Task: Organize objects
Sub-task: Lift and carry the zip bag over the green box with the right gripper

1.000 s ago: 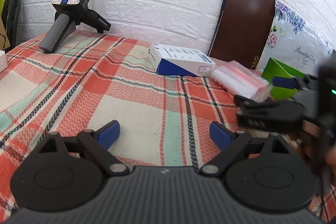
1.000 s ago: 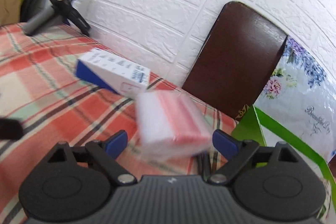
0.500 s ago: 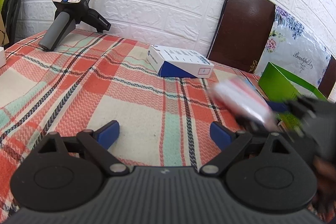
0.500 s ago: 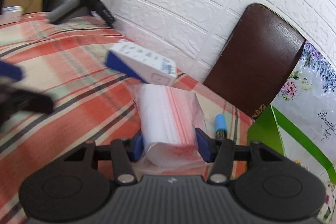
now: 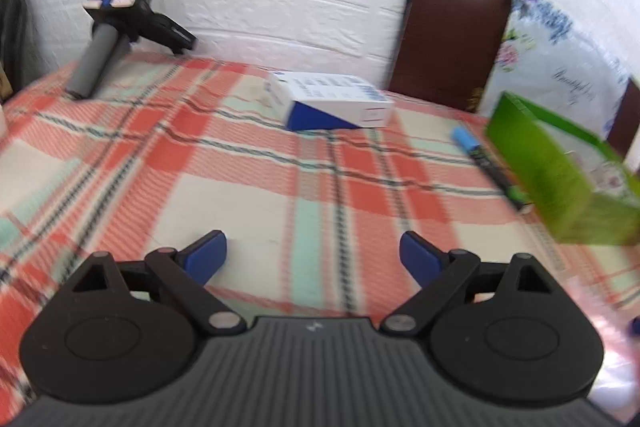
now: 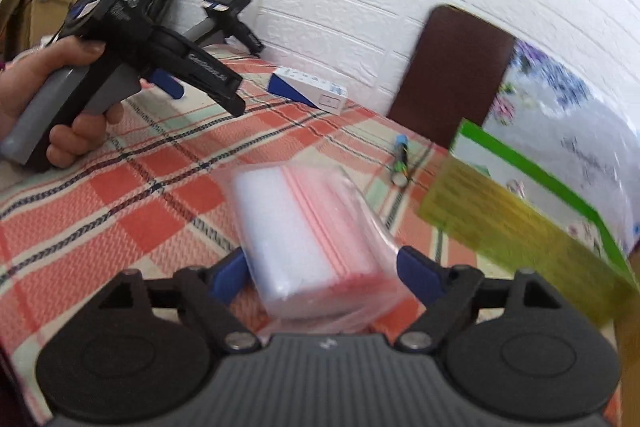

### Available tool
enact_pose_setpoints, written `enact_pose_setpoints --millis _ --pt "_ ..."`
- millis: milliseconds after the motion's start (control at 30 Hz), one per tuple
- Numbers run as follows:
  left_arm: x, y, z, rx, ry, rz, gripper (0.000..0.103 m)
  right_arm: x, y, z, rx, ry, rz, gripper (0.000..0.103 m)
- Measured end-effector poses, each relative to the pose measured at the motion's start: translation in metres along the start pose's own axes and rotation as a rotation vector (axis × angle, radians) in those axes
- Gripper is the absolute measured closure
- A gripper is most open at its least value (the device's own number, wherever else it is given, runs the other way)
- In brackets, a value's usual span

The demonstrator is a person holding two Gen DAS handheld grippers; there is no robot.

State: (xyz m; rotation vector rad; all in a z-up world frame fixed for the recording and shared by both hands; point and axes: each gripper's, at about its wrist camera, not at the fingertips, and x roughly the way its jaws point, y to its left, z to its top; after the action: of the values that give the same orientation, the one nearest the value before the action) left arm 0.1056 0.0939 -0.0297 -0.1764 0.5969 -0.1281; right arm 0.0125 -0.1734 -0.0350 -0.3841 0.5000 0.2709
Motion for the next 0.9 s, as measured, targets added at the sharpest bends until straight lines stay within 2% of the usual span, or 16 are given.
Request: enact_pose_setpoints --millis 67,233,400,467,500,533,567,600,667,767,900 --pt "-0.008 -0.013 0.0 -0.002 0.006 -0.064 0.009 -0.003 -0.008 -0.004 0.062 0.019 0.019 0.02" --pt "-0.026 -0.059 -0.007 0.134 0.043 -0.234 0.009 -0.008 -0.015 -0.007 0.144 0.034 0.044 0.015" --pt "-0.019 -0.086 -0.022 0.167 0.168 -0.353 0.009 -0.007 -0.029 -0.017 0.232 0.059 0.05 0.012" --pt "-0.009 -0.093 -0.03 0.163 0.235 -0.384 0.009 -0.005 -0.031 -0.02 0.266 0.068 0.072 0.02" --pt "-0.009 -0.096 -0.033 0.16 0.228 -0.387 0.009 -0.001 -0.032 -0.02 0.277 0.08 0.1 0.025" --pt "-0.01 -0.1 -0.035 0.17 0.221 -0.39 0.013 0.002 -0.031 -0.018 0.285 0.083 0.132 0.037" --pt "-0.01 -0.104 -0.035 0.177 0.233 -0.417 0.027 0.004 -0.029 -0.016 0.278 0.073 0.156 0.043" --pt "-0.01 -0.108 -0.032 0.173 0.245 -0.427 0.027 0.006 -0.026 -0.013 0.256 0.067 0.159 0.044" --pt "-0.012 -0.115 -0.026 0.183 0.24 -0.38 0.027 0.008 -0.021 -0.009 0.225 0.05 0.144 0.051" --pt "-0.021 -0.118 -0.008 0.158 0.206 -0.391 0.028 0.007 -0.027 -0.003 0.237 0.008 0.12 0.061" --pt "-0.032 -0.142 0.025 0.183 0.112 -0.436 0.028 -0.002 -0.049 0.008 0.269 -0.086 0.06 0.062"
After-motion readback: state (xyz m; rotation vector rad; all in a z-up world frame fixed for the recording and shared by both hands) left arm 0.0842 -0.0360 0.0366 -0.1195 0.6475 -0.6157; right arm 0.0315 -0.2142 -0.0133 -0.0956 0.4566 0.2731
